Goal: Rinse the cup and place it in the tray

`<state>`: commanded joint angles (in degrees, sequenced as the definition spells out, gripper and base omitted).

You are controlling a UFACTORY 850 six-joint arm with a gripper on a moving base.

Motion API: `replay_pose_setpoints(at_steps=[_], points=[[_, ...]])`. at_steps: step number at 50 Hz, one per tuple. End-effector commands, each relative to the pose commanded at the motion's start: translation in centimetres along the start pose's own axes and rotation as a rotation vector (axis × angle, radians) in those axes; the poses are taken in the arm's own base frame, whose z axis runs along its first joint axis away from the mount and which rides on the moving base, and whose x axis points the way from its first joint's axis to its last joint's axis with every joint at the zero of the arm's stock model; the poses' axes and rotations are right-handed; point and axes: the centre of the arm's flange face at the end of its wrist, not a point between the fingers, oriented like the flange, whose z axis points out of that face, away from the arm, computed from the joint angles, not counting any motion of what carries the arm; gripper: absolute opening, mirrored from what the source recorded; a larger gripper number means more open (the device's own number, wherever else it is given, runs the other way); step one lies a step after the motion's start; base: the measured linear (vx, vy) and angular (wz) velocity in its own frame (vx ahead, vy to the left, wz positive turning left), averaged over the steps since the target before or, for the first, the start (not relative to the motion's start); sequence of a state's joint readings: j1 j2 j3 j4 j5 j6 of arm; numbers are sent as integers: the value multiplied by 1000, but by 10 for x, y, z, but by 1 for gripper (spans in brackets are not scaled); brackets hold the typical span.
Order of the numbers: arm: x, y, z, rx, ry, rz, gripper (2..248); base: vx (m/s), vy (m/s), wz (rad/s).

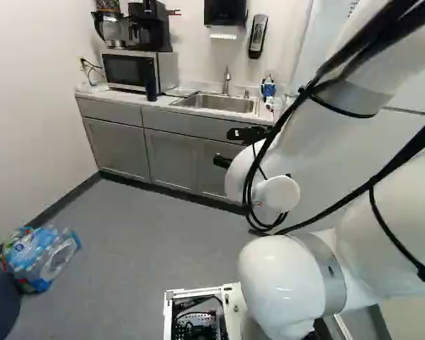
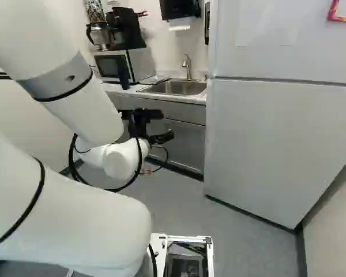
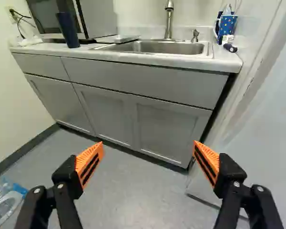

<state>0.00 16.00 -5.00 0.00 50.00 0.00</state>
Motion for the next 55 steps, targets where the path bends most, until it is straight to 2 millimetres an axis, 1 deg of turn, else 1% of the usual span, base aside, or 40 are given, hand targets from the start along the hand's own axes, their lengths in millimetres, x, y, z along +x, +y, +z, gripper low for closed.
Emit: replay_pose_setpoints(at_steps=[44,55], points=[[0,0,0,0,0,0,247,0,0,0],[6,0,-2,0,23,0,247,0,0,0]])
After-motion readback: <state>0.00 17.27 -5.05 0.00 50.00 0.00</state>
